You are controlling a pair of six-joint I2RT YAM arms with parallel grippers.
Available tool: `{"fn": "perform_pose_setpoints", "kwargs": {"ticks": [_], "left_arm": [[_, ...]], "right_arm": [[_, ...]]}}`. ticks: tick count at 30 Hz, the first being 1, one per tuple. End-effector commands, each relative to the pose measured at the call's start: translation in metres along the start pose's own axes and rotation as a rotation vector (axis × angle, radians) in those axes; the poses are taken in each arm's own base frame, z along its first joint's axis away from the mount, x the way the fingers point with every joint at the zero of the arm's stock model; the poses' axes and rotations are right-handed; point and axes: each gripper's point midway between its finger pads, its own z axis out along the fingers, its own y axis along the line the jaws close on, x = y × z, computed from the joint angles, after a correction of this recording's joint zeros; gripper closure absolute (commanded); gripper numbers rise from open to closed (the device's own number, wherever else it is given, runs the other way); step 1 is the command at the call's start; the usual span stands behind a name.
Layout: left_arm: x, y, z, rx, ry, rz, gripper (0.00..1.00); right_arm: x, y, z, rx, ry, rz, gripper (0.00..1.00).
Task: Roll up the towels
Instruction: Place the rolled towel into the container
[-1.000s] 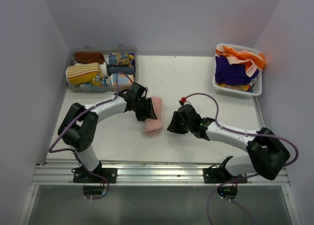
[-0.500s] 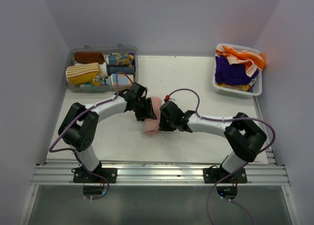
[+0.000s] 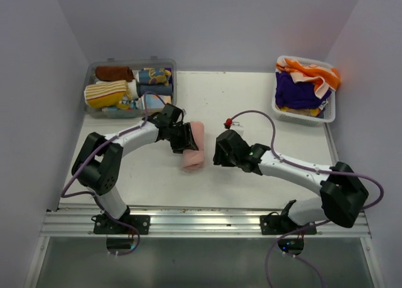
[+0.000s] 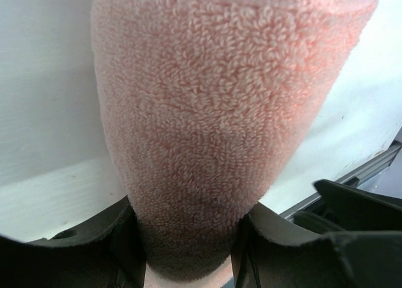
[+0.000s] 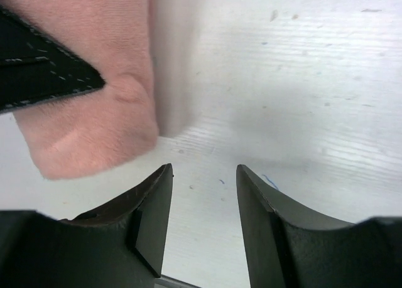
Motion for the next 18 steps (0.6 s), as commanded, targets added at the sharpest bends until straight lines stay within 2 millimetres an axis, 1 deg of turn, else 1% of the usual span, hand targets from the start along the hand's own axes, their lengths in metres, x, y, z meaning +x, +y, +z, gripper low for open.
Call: {"fn": "perform_pose_setpoints", "kwargs": {"ticks": [1, 2, 3, 5, 6, 7, 8, 11, 12, 14, 15, 16, 17, 18], "left_arm": [[-0.037, -0.018, -0.038, 0.062, -0.128, 0.025, 0.89], [-0.038, -0.017, -0.043, 0.054, -0.125, 0.026, 0.89], [-0.050, -0.023, -0.054, 0.063, -0.157, 0.035, 0.89], [-0.057, -0.023, -0.063, 0.055, -0.169, 0.049, 0.89], [-0.067, -0.027, -0.073, 0.065, -0.200, 0.051, 0.89], [-0.073, -0.029, -0.079, 0.071, -0.219, 0.055, 0.89], [-0.082, -0.036, -0.092, 0.092, -0.256, 0.061, 0.89], [-0.111, -0.040, -0.119, 0.114, -0.344, 0.050, 0.88], [-0.130, -0.043, -0.137, 0.123, -0.404, 0.043, 0.88], [-0.152, -0.046, -0.157, 0.134, -0.474, 0.017, 0.88], [-0.173, -0.041, -0.178, 0.123, -0.554, -0.016, 0.88], [-0.184, -0.039, -0.191, 0.115, -0.608, -0.064, 0.88], [-0.202, -0.038, -0.215, 0.122, -0.720, -0.082, 0.87], [-0.211, -0.039, -0.226, 0.133, -0.774, -0.100, 0.86]], "right_arm": [[-0.014, -0.036, -0.020, 0.113, -0.078, -0.009, 0.51], [-0.019, -0.039, -0.027, 0.119, -0.105, -0.004, 0.50], [-0.016, -0.045, -0.030, 0.135, -0.100, -0.009, 0.50], [-0.017, -0.050, -0.036, 0.148, -0.113, -0.009, 0.50], [-0.018, -0.052, -0.041, 0.148, -0.119, -0.008, 0.50], [-0.017, -0.054, -0.043, 0.150, -0.120, -0.005, 0.50], [-0.017, -0.058, -0.045, 0.161, -0.120, -0.008, 0.49], [-0.018, -0.060, -0.053, 0.157, -0.132, -0.005, 0.49], [-0.018, -0.062, -0.056, 0.160, -0.131, -0.008, 0.49], [-0.021, -0.062, -0.061, 0.152, -0.143, -0.007, 0.49], [-0.021, -0.063, -0.063, 0.155, -0.141, -0.013, 0.49], [-0.022, -0.062, -0.065, 0.155, -0.145, -0.015, 0.48], [-0.022, -0.063, -0.066, 0.157, -0.143, -0.018, 0.48], [-0.023, -0.063, -0.068, 0.156, -0.144, -0.019, 0.48]]}}
